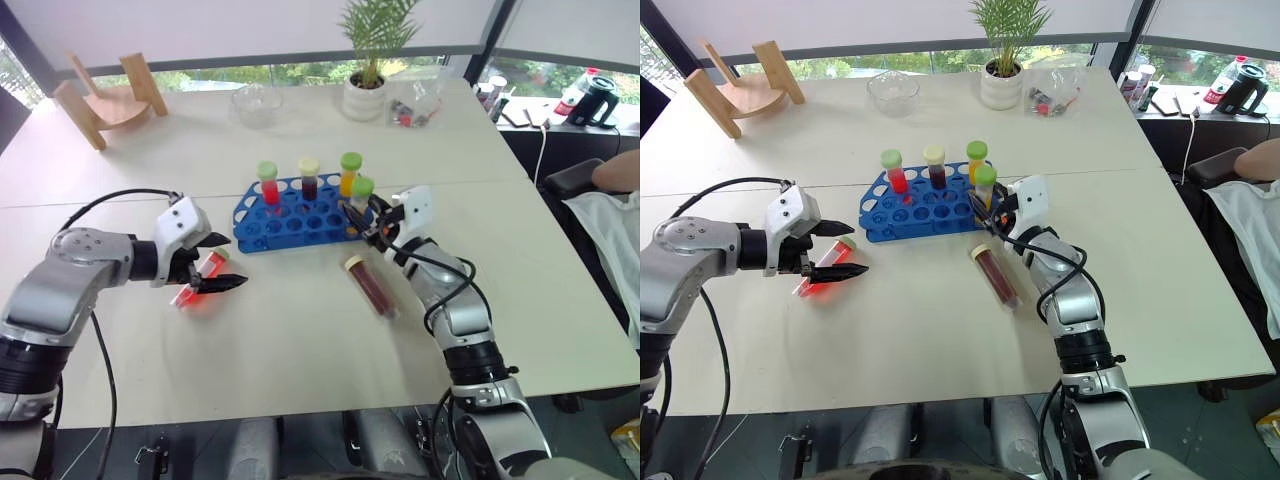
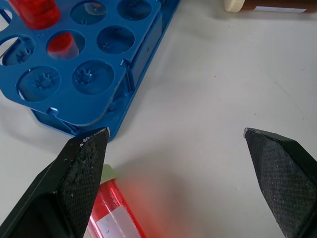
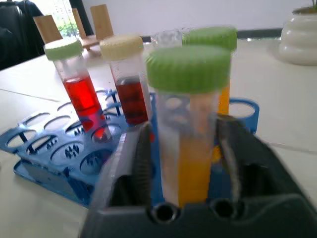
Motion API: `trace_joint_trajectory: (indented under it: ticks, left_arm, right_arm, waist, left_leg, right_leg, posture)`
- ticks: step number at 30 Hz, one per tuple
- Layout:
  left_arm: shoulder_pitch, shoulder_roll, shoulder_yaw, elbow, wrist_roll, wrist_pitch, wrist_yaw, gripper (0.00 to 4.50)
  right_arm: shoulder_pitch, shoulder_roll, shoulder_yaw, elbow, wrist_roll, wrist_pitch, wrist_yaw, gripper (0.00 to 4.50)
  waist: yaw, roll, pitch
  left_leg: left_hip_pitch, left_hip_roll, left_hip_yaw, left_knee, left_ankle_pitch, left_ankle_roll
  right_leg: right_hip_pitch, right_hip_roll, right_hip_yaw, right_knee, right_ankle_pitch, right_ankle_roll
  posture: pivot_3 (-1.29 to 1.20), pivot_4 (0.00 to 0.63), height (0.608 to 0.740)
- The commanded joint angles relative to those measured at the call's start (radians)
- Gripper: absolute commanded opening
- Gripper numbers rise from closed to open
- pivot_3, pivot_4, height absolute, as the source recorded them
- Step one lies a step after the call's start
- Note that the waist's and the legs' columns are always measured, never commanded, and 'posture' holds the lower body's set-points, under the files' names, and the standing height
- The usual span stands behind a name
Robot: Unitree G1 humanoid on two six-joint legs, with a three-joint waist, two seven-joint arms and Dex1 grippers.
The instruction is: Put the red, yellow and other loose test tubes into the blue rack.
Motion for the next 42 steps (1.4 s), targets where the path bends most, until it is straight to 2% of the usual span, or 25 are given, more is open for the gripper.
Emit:
trace_joint_trajectory:
  ticks: [1, 4, 6, 7, 8, 10, 12, 14, 22, 28, 31, 36, 37, 39, 42]
  left_arm:
    - [-0.008, 0.011, 0.017, -0.023, -0.005, 0.004, -0.006, 4.50]
    - [-0.003, 0.024, 0.036, -0.050, -0.030, 0.018, -0.024, 4.50]
    - [0.008, 0.043, 0.042, -0.080, -0.039, 0.017, -0.046, 4.50]
    - [0.018, 0.059, 0.040, -0.102, -0.040, 0.011, -0.061, 4.50]
    - [0.028, 0.072, 0.038, -0.129, -0.044, 0.005, -0.076, 4.50]
    - [0.036, 0.084, 0.026, -0.180, -0.047, 0.002, -0.085, 4.50]
    - [0.037, 0.084, 0.015, -0.209, -0.040, -0.001, -0.082, 4.50]
    - [0.039, 0.074, 0.010, -0.226, -0.025, -0.010, -0.063, 4.50]
    - [0.107, 0.006, 0.016, -0.295, -0.027, 0.016, 0.046, 4.50]
    - [0.143, -0.046, 0.007, -0.308, -0.023, 0.017, 0.107, 4.50]
    - [0.148, -0.068, -0.003, -0.294, -0.016, 0.009, 0.126, 4.50]
    - [0.155, -0.075, -0.007, -0.283, -0.011, 0.001, 0.133, 4.50]
    - [0.155, -0.075, -0.007, -0.281, -0.011, -0.001, 0.132, 4.50]
    - [0.155, -0.070, 0.000, -0.267, -0.009, -0.003, 0.129, 4.50]
    - [0.177, -0.040, 0.053, -0.232, -0.025, 0.001, 0.109, 4.50]
  right_arm:
    - [0.012, -0.044, -0.012, -0.174, 0.031, 0.086, 0.023, 4.26]
    - [0.011, -0.152, -0.060, -0.370, 0.118, 0.302, 0.070, 4.38]
    - [-0.039, -0.296, -0.087, -0.474, 0.200, 0.556, 0.129, 4.38]
    - [-0.081, -0.403, -0.076, -0.513, 0.258, 0.712, 0.189, 4.38]
    - [-0.138, -0.503, -0.047, -0.531, 0.324, 0.875, 0.252, 4.38]
    - [-0.249, -0.627, 0.020, -0.520, 0.440, 1.154, 0.340, 4.38]
    - [-0.327, -0.670, 0.089, -0.502, 0.506, 1.285, 0.388, 4.38]
    - [-0.408, -0.649, 0.159, -0.431, 0.546, 1.357, 0.405, 4.38]
    - [-0.613, -0.539, 0.386, -0.108, 0.477, 1.375, 0.355, 4.38]
    - [-0.620, -0.492, 0.523, -0.030, 0.386, 1.330, 0.317, 4.38]
    - [-0.595, -0.488, 0.575, -0.024, 0.333, 1.262, 0.307, 3.52]
    - [-0.562, -0.512, 0.600, -0.044, 0.283, 1.201, 0.324, 1.07]
    - [-0.558, -0.516, 0.600, -0.048, 0.280, 1.199, 0.328, 0.86]
    - [-0.533, -0.565, 0.576, -0.113, 0.297, 1.147, 0.386, 0.86]
    - [-0.439, -0.591, 0.332, -0.333, 0.420, 0.882, 0.548, 0.86]
  waist:
    - [0.000, 0.000, 0.000]
    - [0.001, 0.000, 0.000]
    - [0.002, 0.001, 0.000]
    - [0.002, 0.001, 0.001]
    - [0.002, 0.001, 0.001]
    - [0.000, 0.002, 0.001]
    - [-0.002, 0.000, 0.000]
    - [-0.003, 0.000, 0.000]
    - [0.001, 0.001, 0.001]
    - [0.002, 0.001, 0.001]
    - [0.000, -0.001, -0.001]
    - [-0.003, -0.002, -0.001]
    - [-0.003, -0.002, -0.001]
    - [-0.002, -0.002, -0.001]
    - [0.007, -0.002, -0.001]
  left_leg:
    - [0.000, 0.000, 0.000, 0.000, 0.000, 0.000]
    - [0.000, 0.000, 0.000, 0.000, 0.000, 0.000]
    - [0.000, 0.000, 0.000, 0.001, 0.000, 0.000]
    - [-0.001, 0.000, 0.000, 0.001, 0.000, 0.000]
    - [-0.001, 0.000, 0.000, 0.001, 0.000, 0.000]
    - [0.000, 0.000, 0.000, 0.000, 0.000, 0.000]
    - [0.001, 0.001, 0.000, -0.001, -0.001, 0.001]
    - [0.002, 0.002, 0.000, -0.001, -0.002, 0.004]
    - [-0.001, 0.001, 0.001, 0.001, -0.003, 0.005]
    - [-0.002, 0.001, 0.000, 0.000, -0.003, 0.005]
    - [-0.001, 0.001, 0.000, 0.001, -0.003, 0.005]
    - [0.002, 0.001, 0.000, 0.001, -0.003, 0.005]
    - [0.002, 0.001, 0.000, 0.001, -0.003, 0.005]
    - [0.003, 0.001, 0.000, 0.001, -0.003, 0.005]
    - [0.001, 0.001, -0.001, 0.001, -0.003, 0.005]
  right_leg:
    - [0.000, 0.000, 0.000, 0.000, 0.000, 0.000]
    - [0.000, 0.000, 0.000, 0.000, 0.000, 0.000]
    - [0.000, 0.000, 0.000, 0.000, 0.000, 0.000]
    - [0.000, 0.000, 0.000, 0.000, 0.000, 0.000]
    - [0.000, -0.001, 0.000, 0.000, 0.000, 0.000]
    - [0.000, -0.001, 0.000, 0.000, 0.000, 0.000]
    - [0.000, 0.001, 0.000, 0.000, -0.001, -0.001]
    - [0.000, 0.002, 0.000, 0.000, -0.002, -0.003]
    - [-0.001, 0.001, 0.000, -0.001, -0.002, -0.003]
    - [-0.002, 0.000, -0.001, -0.001, -0.002, -0.003]
    - [-0.001, 0.000, -0.001, -0.001, -0.002, -0.003]
    - [0.001, 0.001, 0.000, -0.001, -0.002, -0.003]
    - [0.001, 0.001, 0.000, -0.001, -0.002, -0.003]
    - [0.002, 0.001, -0.001, -0.001, -0.002, -0.003]
    - [0.002, 0.001, -0.002, -0.001, -0.002, -0.003]
  posture:
    - [0.00, 0.150, 0.740]
    - [0.00, 0.150, 0.740]
    - [0.00, 0.150, 0.740]
    - [0.00, 0.150, 0.740]
    - [0.00, 0.150, 0.740]
    - [0.00, 0.150, 0.740]
    - [0.00, 0.150, 0.740]
    - [0.00, 0.150, 0.740]
    - [0.00, 0.150, 0.740]
    - [0.00, 0.150, 0.740]
    - [0.00, 0.150, 0.740]
    - [0.00, 0.150, 0.740]
    - [0.00, 0.150, 0.740]
    - [0.00, 0.150, 0.740]
    - [0.00, 0.150, 0.740]
